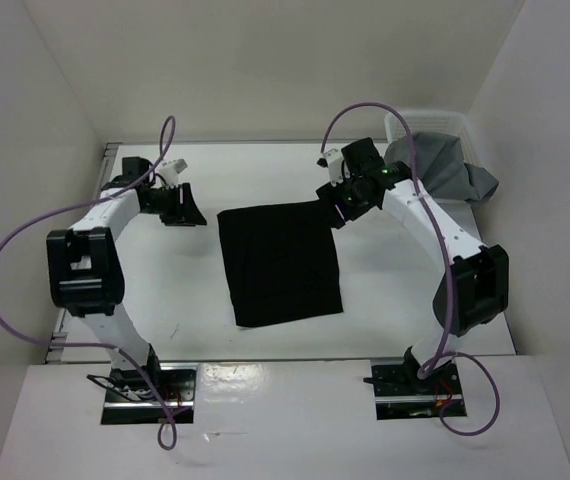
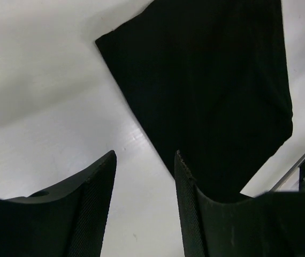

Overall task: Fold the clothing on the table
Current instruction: Flatten the skirt out, then fold the skirt

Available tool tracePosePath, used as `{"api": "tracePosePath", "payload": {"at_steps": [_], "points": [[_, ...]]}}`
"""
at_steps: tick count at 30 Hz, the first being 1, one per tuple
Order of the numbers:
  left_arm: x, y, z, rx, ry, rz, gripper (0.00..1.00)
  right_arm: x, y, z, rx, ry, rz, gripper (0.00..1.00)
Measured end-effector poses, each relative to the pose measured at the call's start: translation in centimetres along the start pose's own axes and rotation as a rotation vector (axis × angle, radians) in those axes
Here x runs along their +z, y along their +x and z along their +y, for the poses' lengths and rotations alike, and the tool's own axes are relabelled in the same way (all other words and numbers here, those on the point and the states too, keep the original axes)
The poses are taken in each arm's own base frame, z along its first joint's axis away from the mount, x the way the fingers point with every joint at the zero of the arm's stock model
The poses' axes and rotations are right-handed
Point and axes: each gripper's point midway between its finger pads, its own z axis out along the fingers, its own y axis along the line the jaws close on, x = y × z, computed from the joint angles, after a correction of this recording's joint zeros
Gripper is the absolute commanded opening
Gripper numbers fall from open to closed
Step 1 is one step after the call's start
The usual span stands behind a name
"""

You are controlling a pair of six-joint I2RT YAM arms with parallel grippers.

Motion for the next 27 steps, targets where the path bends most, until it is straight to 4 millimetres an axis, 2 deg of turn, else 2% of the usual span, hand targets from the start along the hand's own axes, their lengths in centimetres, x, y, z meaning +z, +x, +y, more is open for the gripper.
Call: {"api": "tracePosePath", "payload": {"at_steps": [4,8,11,14,20,27], "points": [[4.2,1.8,1.3,-0.070,0.030,0.082,0.53,1.2,-0.7,-1.4,0.038,0.017,-0.008,0.68],[6.3,2.3,1.4,-0.096,0.024,0.104,0.50,3.4,-2.3,-2.4,0.062,0.015,-0.020,0.68],[7.0,1.8,1.3,-0.088,0.004,0.086,0.48,5.0,-3.4,-2.7,0.073,-0.006,-0.030,0.68],[7.4,1.0,1.9,-0.079,-0.033,0.057,0.48,5.8,-4.0,-2.7,0.077,-0.025,-0.041,0.68],[7.9,-0.3,3.3,-0.070,-0.097,0.003,0.45,5.7,-4.8,-3.2,0.089,-0.040,-0.070,0.68],[9.8,0.8,5.1,-0.107,-0.123,0.026,0.41,5.7,-5.5,-3.3,0.092,-0.046,-0.091,0.68]]}}
